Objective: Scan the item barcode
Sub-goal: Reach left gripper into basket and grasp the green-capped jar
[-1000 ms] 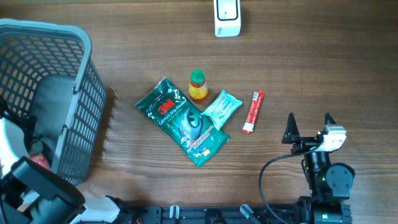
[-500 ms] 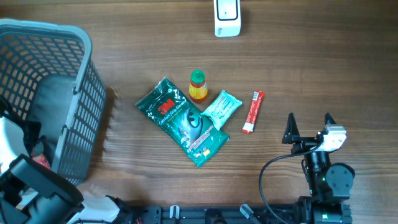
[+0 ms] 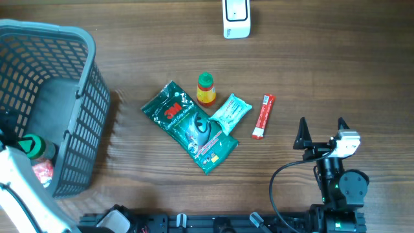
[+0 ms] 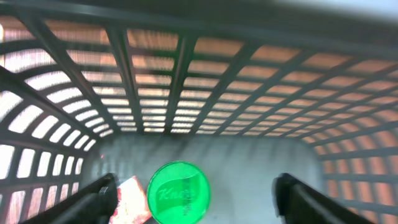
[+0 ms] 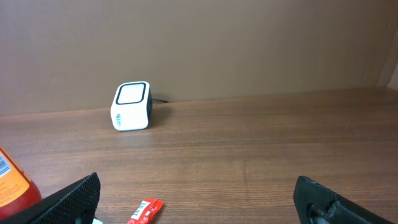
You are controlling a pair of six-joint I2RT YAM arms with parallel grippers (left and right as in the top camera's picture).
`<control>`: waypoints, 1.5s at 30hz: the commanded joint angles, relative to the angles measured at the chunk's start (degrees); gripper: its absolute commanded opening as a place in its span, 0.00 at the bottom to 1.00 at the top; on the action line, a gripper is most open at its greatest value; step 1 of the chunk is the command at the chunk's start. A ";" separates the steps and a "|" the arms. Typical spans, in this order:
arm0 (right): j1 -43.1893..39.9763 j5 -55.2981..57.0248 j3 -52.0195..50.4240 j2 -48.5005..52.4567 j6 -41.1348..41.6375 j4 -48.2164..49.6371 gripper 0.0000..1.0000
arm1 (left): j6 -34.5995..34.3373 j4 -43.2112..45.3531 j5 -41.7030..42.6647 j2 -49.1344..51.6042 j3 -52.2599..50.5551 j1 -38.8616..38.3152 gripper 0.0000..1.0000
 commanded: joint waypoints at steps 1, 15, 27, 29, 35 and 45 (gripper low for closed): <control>0.17 0.35 -0.07 -0.15 -0.35 0.13 1.00 | 0.48 -1.38 0.09 -1.68 1.05 -0.33 1.00; 0.17 0.35 -0.07 -0.15 -0.35 0.13 1.00 | -0.17 -4.20 5.01 17.20 -0.87 -0.42 1.00; 0.17 0.35 -0.07 -0.15 -0.33 0.13 1.00 | -2.93 -3.15 9.07 25.75 -0.87 -0.52 1.00; 0.17 0.35 -0.07 -0.15 -0.35 0.11 1.00 | -2.69 -3.19 9.05 25.81 -0.87 -0.52 0.96; 0.17 0.35 -0.07 -0.15 -0.33 0.13 1.00 | 0.79 -2.99 8.37 24.57 -0.63 -0.52 0.72; 0.17 0.35 -0.07 -0.15 -0.35 0.11 1.00 | 1.97 -12.50 14.03 10.43 15.54 -0.52 0.69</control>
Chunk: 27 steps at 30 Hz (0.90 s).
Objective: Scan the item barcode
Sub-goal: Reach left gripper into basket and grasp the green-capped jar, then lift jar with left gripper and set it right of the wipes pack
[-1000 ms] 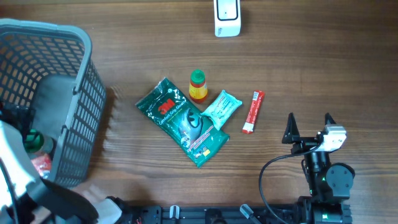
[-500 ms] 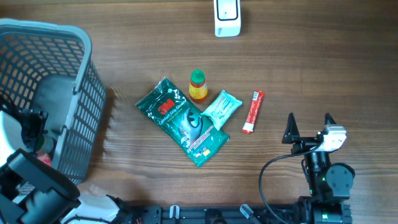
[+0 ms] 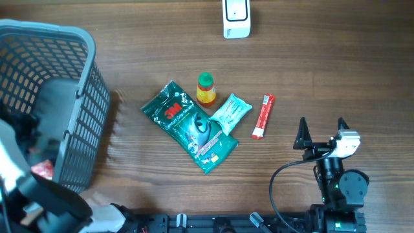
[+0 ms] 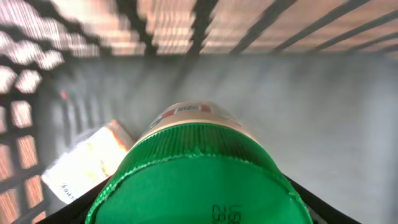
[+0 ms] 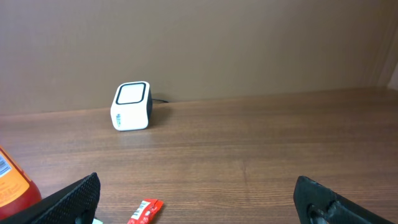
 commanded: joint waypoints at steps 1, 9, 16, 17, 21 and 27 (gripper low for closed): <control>0.17 0.35 -0.07 -0.15 -0.33 0.13 1.00 | 1.05 -1.40 7.43 -9.25 10.23 -0.31 0.69; 0.17 0.35 -0.07 -0.15 -0.33 0.13 1.00 | -3.67 1.31 30.91 -24.39 14.73 -4.87 0.68; 0.17 0.35 -0.07 -0.15 -0.33 0.13 1.00 | -3.65 -0.39 31.67 -32.48 14.73 -29.83 0.68; 0.17 0.35 -0.07 -0.15 -0.35 0.13 1.00 | -3.65 -1.07 31.41 -32.52 14.73 -33.48 0.68; 0.17 0.37 -0.07 -0.15 -0.33 0.13 1.00 | -3.72 -5.77 29.57 -30.23 14.62 -48.76 0.66; 0.17 0.35 -0.07 -0.15 -0.35 0.13 1.00 | -6.12 -9.03 20.48 -19.98 14.62 -68.46 0.63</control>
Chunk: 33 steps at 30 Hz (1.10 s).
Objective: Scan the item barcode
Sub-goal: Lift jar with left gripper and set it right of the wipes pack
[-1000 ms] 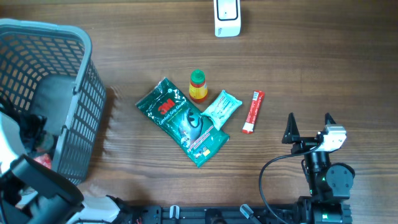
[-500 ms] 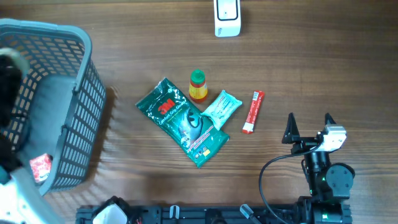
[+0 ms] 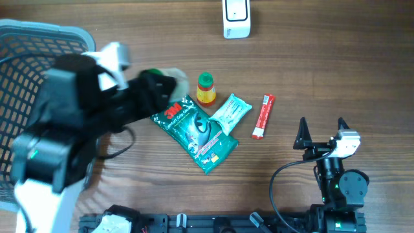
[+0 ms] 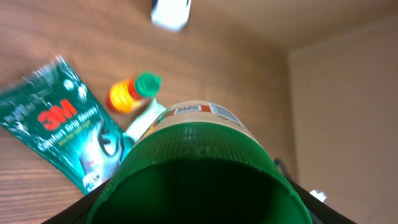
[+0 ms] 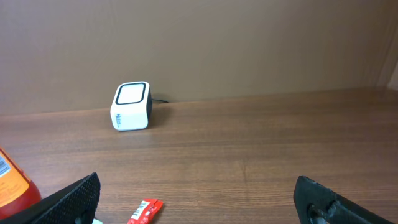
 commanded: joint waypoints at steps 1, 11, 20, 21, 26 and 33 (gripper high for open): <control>0.17 0.35 -0.07 -0.15 -0.31 0.13 1.00 | -2.82 1.16 -9.07 8.17 0.61 -11.06 0.63; 0.17 0.35 -0.07 -0.15 -0.35 0.13 1.00 | -11.56 11.26 -12.17 40.04 0.61 -29.29 0.62; 0.17 0.35 -0.07 -0.15 -0.35 0.13 1.00 | -14.75 13.81 -19.50 49.62 0.59 -34.14 0.63; 0.17 0.35 -0.07 -0.15 -0.33 0.13 1.00 | -14.75 13.81 -21.49 50.34 0.59 -34.03 0.62; 0.17 0.35 -0.07 -0.15 -0.33 0.13 1.00 | -18.29 14.75 -27.43 53.29 0.59 -33.99 0.63; 0.17 0.35 -0.07 -0.15 -0.33 0.13 1.00 | -27.08 17.51 -29.70 53.37 0.83 -34.01 0.80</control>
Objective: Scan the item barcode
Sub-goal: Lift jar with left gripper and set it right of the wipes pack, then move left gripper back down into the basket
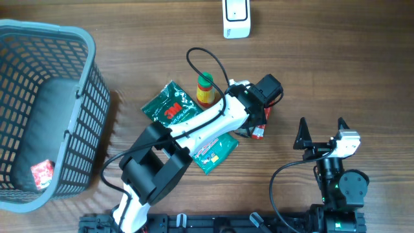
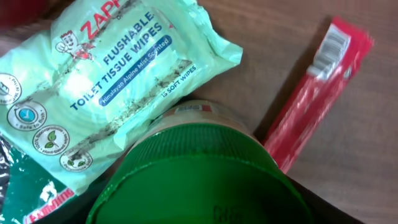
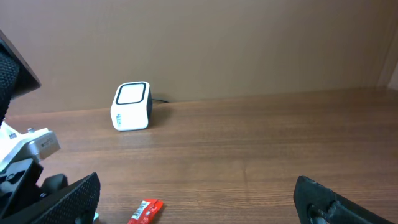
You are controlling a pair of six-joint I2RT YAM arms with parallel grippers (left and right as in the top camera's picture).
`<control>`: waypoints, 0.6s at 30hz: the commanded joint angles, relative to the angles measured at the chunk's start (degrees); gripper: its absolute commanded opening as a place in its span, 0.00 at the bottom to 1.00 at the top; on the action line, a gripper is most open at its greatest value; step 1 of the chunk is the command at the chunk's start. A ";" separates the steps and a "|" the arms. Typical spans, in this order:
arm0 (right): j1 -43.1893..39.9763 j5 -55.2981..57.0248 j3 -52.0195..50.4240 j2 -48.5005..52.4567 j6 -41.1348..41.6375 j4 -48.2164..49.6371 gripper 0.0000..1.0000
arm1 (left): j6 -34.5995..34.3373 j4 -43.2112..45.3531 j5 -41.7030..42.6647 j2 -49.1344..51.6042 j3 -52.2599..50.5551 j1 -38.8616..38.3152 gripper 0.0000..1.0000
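A jar with a green lid [image 2: 199, 180] fills the bottom of the left wrist view, and my left gripper [image 2: 199, 208] is shut on it. It hangs low over a pale green wipes pack [image 2: 118, 81] and a red stick pack [image 2: 317, 93]. From overhead, the left gripper [image 1: 264, 96] covers the jar. The white scanner [image 1: 236, 18] stands at the table's far edge, well beyond the jar, and shows in the right wrist view as the scanner [image 3: 132, 106]. My right gripper [image 1: 321, 131] rests open near the front right.
A grey basket [image 1: 77, 97] at the left holds a red-and-white packet [image 1: 42, 173]. A small orange bottle with a green cap [image 1: 205, 89] and a green 3M pack [image 1: 173, 112] lie mid-table. The left arm [image 1: 194, 133] crosses over them.
My left gripper, still holding the jar, has moved right from beside the 3M pack to over the wipes and the red stick, closer to the table. The right arm is unchanged.
My left gripper was open inside the basket above the green-lidded jar. Then it was close around the jar in the basket. Then it held the jar outside the basket above the 3M pack, and now over the wipes pack. The right arm stayed still.
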 commanded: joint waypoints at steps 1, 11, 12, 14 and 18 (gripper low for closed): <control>0.17 0.35 -0.07 -0.15 -0.35 0.13 1.00 | -3.76 0.00 -2.86 0.37 1.07 0.26 1.00; 0.17 0.35 -0.07 -0.15 -0.35 0.13 1.00 | 11.56 -14.97 -21.09 -17.46 22.36 0.35 1.00; 0.17 0.35 -0.07 -0.15 -0.33 0.13 1.00 | 11.54 -15.89 -24.72 -19.43 23.04 0.55 1.00; 0.17 0.35 -0.07 -0.15 -0.33 0.13 1.00 | 11.47 -17.46 -32.92 -24.13 23.26 1.33 1.00; 0.17 0.35 -0.07 -0.15 -0.33 0.13 1.00 | 10.86 -22.84 -42.34 -33.00 23.26 8.24 1.00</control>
